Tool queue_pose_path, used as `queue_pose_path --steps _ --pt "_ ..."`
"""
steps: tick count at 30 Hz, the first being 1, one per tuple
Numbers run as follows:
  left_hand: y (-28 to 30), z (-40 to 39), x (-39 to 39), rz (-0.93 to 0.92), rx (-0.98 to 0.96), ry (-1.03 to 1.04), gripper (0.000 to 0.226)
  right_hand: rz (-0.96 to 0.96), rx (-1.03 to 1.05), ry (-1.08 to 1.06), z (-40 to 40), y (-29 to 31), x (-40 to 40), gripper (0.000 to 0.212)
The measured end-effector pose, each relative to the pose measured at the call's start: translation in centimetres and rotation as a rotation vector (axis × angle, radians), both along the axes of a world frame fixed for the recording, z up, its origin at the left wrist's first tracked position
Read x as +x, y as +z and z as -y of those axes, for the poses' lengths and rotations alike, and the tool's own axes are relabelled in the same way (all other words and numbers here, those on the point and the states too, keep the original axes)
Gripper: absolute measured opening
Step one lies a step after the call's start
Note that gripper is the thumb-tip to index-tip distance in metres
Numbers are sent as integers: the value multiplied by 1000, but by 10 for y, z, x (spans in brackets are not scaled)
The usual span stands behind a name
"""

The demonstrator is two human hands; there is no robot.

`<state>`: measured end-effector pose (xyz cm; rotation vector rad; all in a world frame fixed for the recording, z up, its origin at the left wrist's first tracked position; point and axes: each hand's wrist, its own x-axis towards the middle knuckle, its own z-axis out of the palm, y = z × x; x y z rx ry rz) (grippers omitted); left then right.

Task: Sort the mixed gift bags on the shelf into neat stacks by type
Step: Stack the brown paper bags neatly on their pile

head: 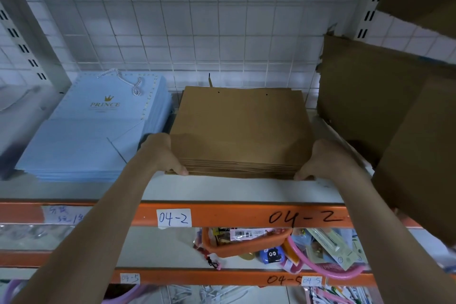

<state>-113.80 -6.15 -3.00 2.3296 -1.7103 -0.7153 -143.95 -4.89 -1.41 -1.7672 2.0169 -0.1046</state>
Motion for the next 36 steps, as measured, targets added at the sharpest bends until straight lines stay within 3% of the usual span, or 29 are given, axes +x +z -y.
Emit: queue_pose_path --steps 8,13,21,25,29,36 --pt "-10 -4 4 -87 23 30 85 66 157 56 4 0 -5 44" --pt "-11 -6 2 -108 -34 37 79 90 146 46 6 -2 -5 44" --pt "-10 -7 1 -35 -59 39 78 169 77 -15 2 -11 -14 30" --pt "-11 -9 0 -42 -51 67 76 230 60 -48 4 -19 -19 41" --pt "-11 -10 -1 -3 -39 79 75 306 49 -77 2 -20 -26 34" --pt "-3 -11 -7 78 -14 108 75 204 48 -39 2 -15 -27 35"
